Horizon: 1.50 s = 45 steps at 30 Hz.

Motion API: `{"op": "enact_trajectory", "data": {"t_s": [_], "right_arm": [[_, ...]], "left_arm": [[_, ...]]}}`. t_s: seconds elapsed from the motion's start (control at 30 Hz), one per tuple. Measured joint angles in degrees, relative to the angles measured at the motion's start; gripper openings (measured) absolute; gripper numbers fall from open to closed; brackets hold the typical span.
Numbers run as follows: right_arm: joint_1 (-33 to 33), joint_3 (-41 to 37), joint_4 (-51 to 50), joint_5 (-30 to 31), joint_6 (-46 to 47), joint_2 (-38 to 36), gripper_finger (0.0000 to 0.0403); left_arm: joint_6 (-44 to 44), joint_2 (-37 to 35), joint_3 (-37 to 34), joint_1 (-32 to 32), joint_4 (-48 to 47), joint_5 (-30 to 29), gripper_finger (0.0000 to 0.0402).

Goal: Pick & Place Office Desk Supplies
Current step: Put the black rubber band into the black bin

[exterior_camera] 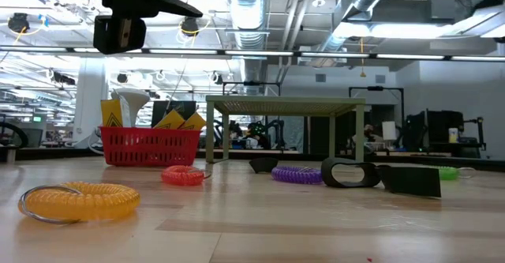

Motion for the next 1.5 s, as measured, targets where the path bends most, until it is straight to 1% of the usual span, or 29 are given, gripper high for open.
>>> {"op": "enact_trajectory", "data": {"t_s": [0.1,0.3,0.63,0.7,0.97,1.1,1.23,1.5], "right_arm": [[0.0,0.0,-2.3,-2.5,-0.2,0.1,0.0000],[0.0,-1.4,-1.6,-4.9,-0.4,0.0,0.0000],[0.0,-1.5,-0.7,-5.1,-1.8,0.0,0.0005],[0.0,-1.5,-0.7,-5.1,-1.9,0.0,0.0019],[0.0,-1.5,-1.0,-5.1,-2.1,0.0,0.0112],[0.0,-1.5,-1.2,-5.1,-2.1,0.0,0.0148],[0.0,-1.5,-1.3,-5.0,-2.1,0.0,0.0165],[-0.1,-1.5,-1.6,-4.7,-2.1,0.0,0.0168]], "left_arm": [[0.6,0.0,0.0,0.0,0.0,0.0,0.0088],[0.9,0.0,0.0,0.2,0.0,0.0,0.0088],[1.0,0.0,0.0,0.2,0.0,0.0,0.0088],[1.0,0.0,0.0,0.2,0.0,0.0,0.0088],[1.0,0.0,0.0,0.2,0.0,0.0,0.0088],[1.0,0.0,0.0,0.2,0.0,0.0,0.0088],[1.0,0.0,0.0,0.2,0.0,0.0,0.0088],[1.0,0.0,0.0,0.2,0.0,0.0,0.0088]]}}
